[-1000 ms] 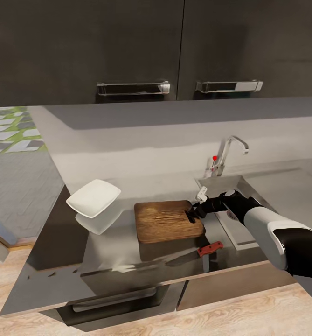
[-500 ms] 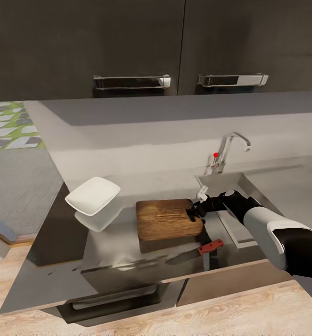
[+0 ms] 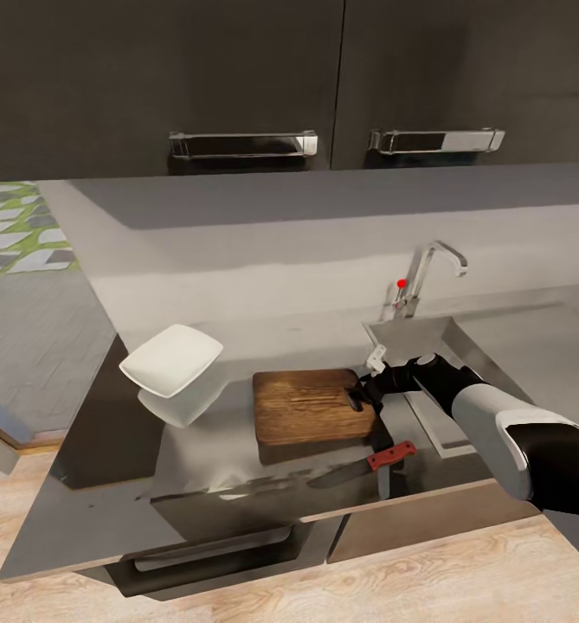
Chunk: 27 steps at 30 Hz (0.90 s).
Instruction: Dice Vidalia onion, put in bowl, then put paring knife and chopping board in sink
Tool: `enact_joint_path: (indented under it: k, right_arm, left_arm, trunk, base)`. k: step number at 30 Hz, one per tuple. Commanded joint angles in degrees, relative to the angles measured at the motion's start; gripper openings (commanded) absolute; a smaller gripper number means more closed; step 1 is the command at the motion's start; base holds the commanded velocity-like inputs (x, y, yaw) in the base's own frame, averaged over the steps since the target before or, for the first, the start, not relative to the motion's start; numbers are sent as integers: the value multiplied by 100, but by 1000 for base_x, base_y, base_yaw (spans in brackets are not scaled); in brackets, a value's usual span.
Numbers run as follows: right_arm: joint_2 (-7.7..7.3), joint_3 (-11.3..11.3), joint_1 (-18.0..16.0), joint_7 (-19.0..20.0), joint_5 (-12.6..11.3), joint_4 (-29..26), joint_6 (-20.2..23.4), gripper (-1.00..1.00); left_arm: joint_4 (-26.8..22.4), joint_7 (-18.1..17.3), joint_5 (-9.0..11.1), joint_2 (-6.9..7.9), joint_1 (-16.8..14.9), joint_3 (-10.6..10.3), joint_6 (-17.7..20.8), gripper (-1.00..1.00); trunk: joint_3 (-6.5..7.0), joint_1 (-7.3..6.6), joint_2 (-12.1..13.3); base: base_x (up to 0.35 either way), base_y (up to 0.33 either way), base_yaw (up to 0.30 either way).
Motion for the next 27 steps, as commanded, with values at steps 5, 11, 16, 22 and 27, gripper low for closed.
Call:
enact_joint_path:
  k: [5, 11, 16, 22, 27]
  right_arm:
    - [-3, 74, 0, 22, -18, -5, 14, -100]
    - [-3, 71, 2, 30, -18, -5, 7, 100]
    - [-3, 74, -1, 30, -18, -5, 5, 100]
    - [-3, 72, -3, 30, -18, -5, 5, 100]
    - [-3, 74, 0, 30, -18, -5, 5, 100]
  left_arm:
    - [-5, -3, 1, -1, 1, 4, -11, 100]
    - [0, -3, 1, 1, 1, 4, -10, 100]
    - [1, -3, 1, -1, 1, 4, -11, 100]
    - [1, -3, 1, -3, 1, 3, -9, 100]
    - [1, -3, 1, -2, 1, 3, -11, 100]
  trunk:
    - [-10, 4, -9]
    - [-10, 4, -9]
    - [-10, 4, -9]
    - [-10, 4, -9]
    - [-10, 4, -9]
  base:
    - [0, 0, 0]
    - [0, 0, 0]
    - [0, 0, 0]
    - [0, 0, 0]
    - [0, 0, 0]
